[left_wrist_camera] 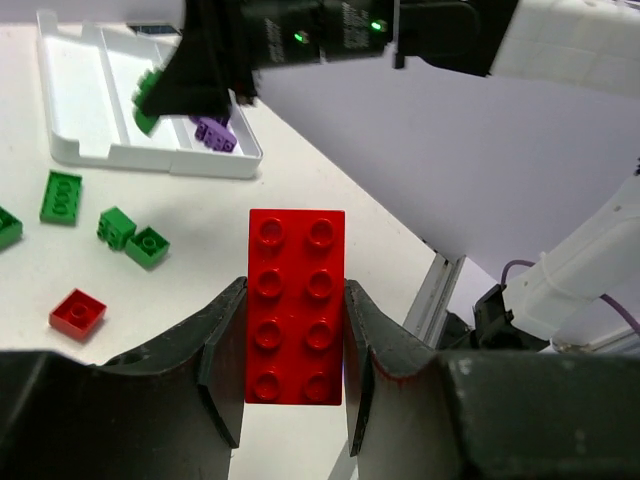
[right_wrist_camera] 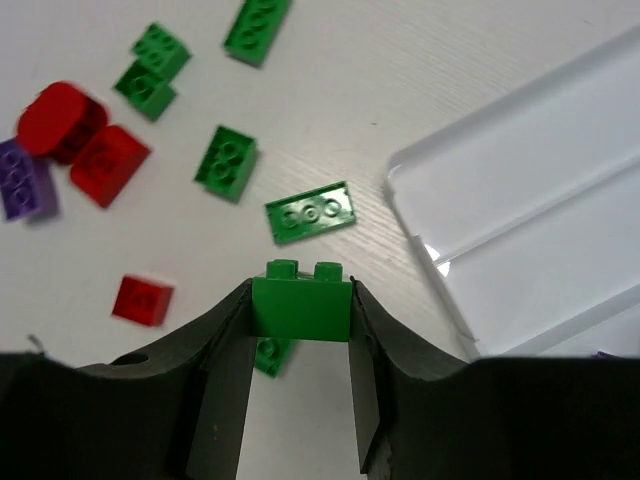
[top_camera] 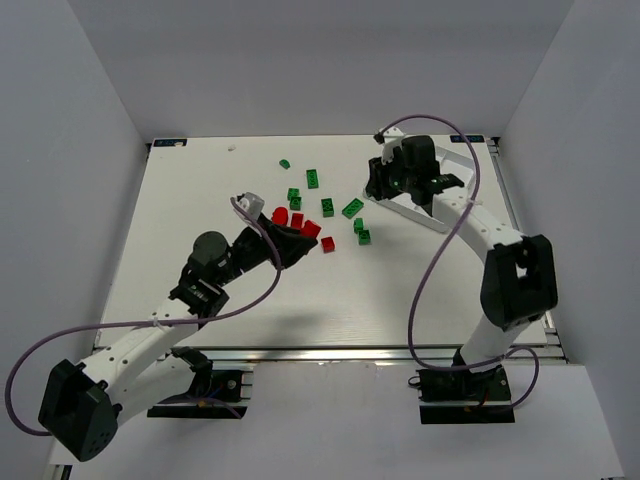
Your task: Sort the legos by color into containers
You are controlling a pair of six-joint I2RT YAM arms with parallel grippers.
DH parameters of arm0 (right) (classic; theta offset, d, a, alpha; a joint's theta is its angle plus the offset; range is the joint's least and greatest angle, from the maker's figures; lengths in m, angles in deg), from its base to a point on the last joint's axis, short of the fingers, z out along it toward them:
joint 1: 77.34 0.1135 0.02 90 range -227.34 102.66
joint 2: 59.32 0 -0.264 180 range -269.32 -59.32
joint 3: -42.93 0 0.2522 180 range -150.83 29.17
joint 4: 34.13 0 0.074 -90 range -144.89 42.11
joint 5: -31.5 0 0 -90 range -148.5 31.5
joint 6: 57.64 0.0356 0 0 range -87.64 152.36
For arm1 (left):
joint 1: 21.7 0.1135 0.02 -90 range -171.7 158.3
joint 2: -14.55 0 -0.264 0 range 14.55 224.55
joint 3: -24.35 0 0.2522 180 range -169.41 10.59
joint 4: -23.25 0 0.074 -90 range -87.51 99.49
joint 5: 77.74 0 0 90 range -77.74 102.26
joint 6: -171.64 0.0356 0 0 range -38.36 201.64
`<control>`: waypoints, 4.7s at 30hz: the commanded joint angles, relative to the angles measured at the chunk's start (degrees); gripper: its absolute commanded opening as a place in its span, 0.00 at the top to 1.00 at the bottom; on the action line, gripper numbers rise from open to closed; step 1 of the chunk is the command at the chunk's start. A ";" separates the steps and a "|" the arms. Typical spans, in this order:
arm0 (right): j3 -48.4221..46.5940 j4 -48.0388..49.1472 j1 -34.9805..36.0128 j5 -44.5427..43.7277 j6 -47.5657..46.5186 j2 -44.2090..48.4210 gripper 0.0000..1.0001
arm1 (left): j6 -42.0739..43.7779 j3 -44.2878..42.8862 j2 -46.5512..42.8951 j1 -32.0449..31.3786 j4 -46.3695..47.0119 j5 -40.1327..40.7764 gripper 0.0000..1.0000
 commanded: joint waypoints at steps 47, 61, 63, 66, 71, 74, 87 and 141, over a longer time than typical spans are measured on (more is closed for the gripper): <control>3.39 10.51 -25.58 29.84 0.78 9.27 1.00 | -18.41 -56.58 71.39 -4.08 4.01 2.11 0.99; 6.92 7.08 -28.84 33.98 3.67 11.66 1.00 | -17.00 -94.57 98.66 -8.47 1.89 18.71 0.95; 7.01 7.08 -29.19 34.15 4.46 11.66 1.00 | -15.77 -95.89 100.58 -9.00 2.07 21.61 0.93; 7.45 7.34 -29.54 34.77 5.86 11.74 1.00 | -14.89 -101.50 103.57 -9.53 -0.29 25.39 0.91; 7.80 7.25 -30.15 35.47 6.31 11.83 1.00 | -14.01 -104.33 106.66 -9.71 -2.41 26.81 0.87; 8.07 7.25 -30.50 35.91 6.58 11.74 1.00 | -13.75 -103.02 106.22 -9.88 -2.68 26.55 0.80; 8.86 7.69 -30.59 36.44 7.37 11.65 1.00 | -13.05 -102.31 105.34 -10.50 -4.35 26.63 0.42; -12.85 -20.08 4.39 -7.33 2.88 -16.99 0.30 | -19.11 0.52 -9.27 -1.71 -38.88 55.11 0.02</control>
